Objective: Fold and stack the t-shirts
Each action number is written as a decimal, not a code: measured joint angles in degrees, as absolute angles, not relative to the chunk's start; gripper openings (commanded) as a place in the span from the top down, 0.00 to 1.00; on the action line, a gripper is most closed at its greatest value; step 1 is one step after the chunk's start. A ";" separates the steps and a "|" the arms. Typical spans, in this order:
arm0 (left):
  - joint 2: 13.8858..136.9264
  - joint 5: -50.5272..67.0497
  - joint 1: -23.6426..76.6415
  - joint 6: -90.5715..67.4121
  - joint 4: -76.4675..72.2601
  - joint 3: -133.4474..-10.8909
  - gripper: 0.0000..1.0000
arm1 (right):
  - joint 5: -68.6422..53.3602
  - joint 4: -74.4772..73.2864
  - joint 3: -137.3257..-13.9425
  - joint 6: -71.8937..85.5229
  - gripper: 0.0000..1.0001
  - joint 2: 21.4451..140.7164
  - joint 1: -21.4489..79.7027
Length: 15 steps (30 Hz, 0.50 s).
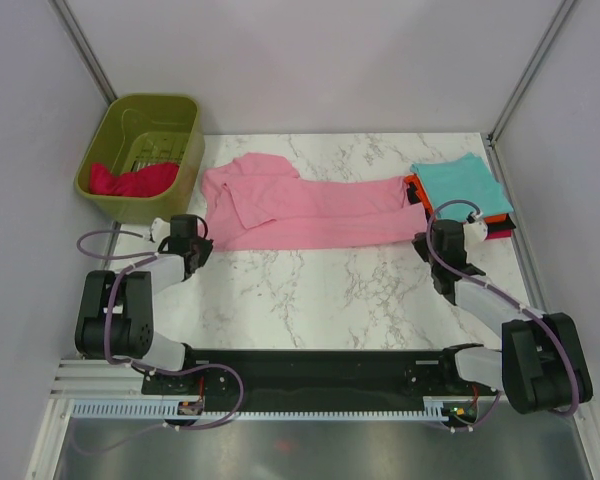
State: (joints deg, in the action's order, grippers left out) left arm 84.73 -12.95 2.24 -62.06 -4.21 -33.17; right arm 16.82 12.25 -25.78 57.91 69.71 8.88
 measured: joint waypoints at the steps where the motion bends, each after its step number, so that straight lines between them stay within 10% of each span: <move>1: 84.73 -12.91 1.93 -62.13 -4.16 -33.15 0.98 | 16.86 12.10 -25.74 57.93 1.00 69.23 8.64; 15: 76.42 -12.40 1.30 -62.06 -0.03 -33.15 0.98 | 17.93 9.78 -24.77 58.33 1.00 64.86 6.85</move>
State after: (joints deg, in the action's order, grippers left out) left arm 76.42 -12.40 1.30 -62.06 -0.03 -33.15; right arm 17.93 9.78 -24.77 58.33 64.86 6.85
